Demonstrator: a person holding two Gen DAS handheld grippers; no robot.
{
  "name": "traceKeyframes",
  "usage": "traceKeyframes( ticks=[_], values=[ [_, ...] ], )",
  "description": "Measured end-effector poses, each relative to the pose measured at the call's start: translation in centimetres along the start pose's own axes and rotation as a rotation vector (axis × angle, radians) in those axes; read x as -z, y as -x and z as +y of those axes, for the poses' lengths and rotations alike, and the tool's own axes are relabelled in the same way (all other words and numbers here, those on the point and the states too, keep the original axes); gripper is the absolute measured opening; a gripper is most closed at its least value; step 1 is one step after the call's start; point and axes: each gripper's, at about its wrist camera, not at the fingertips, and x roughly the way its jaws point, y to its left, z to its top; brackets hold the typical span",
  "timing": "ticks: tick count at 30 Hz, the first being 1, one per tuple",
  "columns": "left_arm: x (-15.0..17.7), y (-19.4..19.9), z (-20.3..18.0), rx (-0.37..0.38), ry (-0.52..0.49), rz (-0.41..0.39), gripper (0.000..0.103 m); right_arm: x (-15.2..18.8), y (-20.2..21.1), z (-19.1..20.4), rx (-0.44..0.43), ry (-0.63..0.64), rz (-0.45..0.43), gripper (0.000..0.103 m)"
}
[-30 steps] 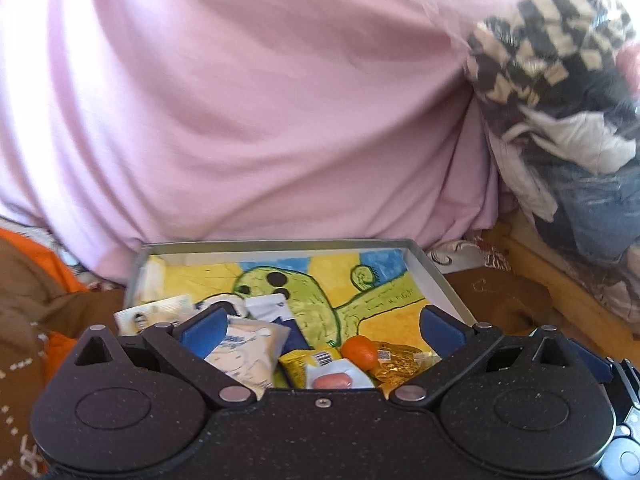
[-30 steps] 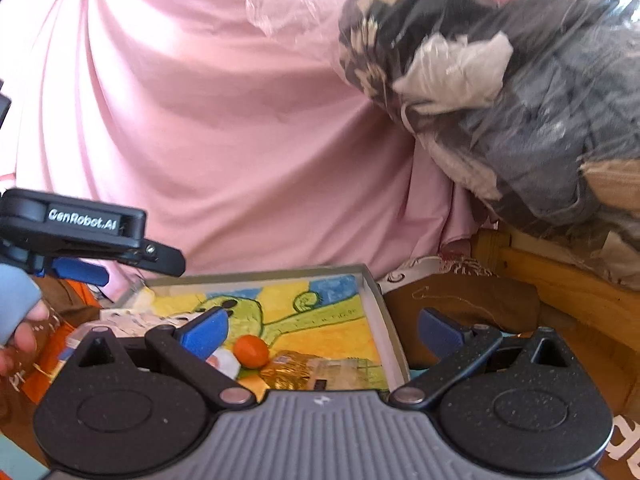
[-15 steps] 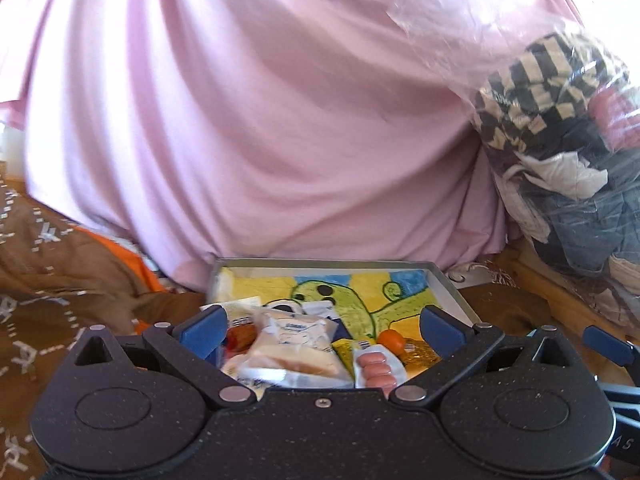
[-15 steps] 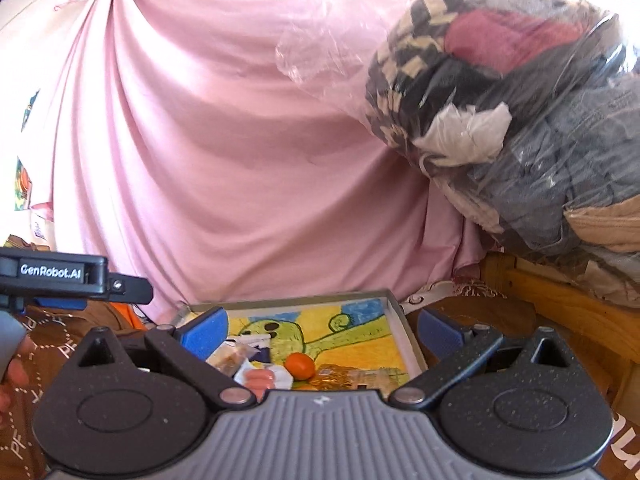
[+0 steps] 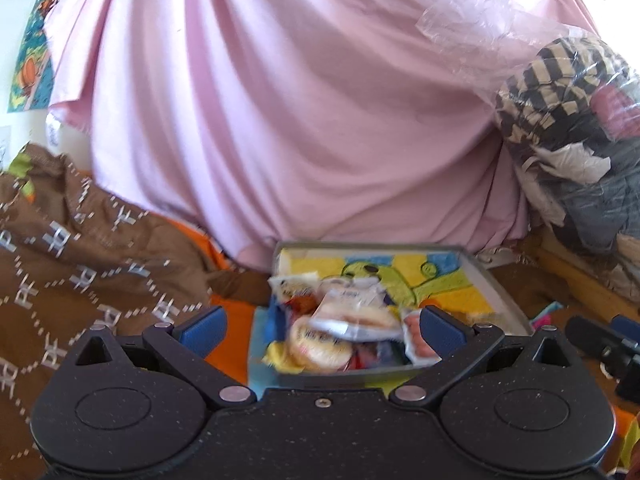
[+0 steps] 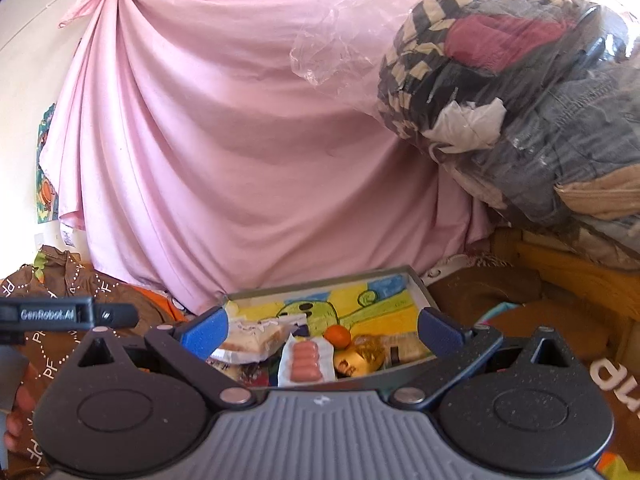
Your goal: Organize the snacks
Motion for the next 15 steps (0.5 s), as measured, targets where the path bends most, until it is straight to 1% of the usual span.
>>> traceKeyframes(
  ticks=[8, 12, 15],
  values=[
    [2.7, 1.0, 1.8, -0.014, 0.049, 0.073, 0.102, 1.2, 1.5, 0.8, 0.013, -0.017, 0.030, 0.103],
    [3.8, 1.9, 2.3, -0.024, 0.033, 0.082, 0.102, 2.1, 2.4, 1.3, 0.014, -0.023, 0.025, 0.103],
    [4.5, 2.7, 2.7, -0.021, -0.005, 0.092, 0.102, 2.8, 3.1, 1.9, 0.000, -0.017, 0.022, 0.103]
  ],
)
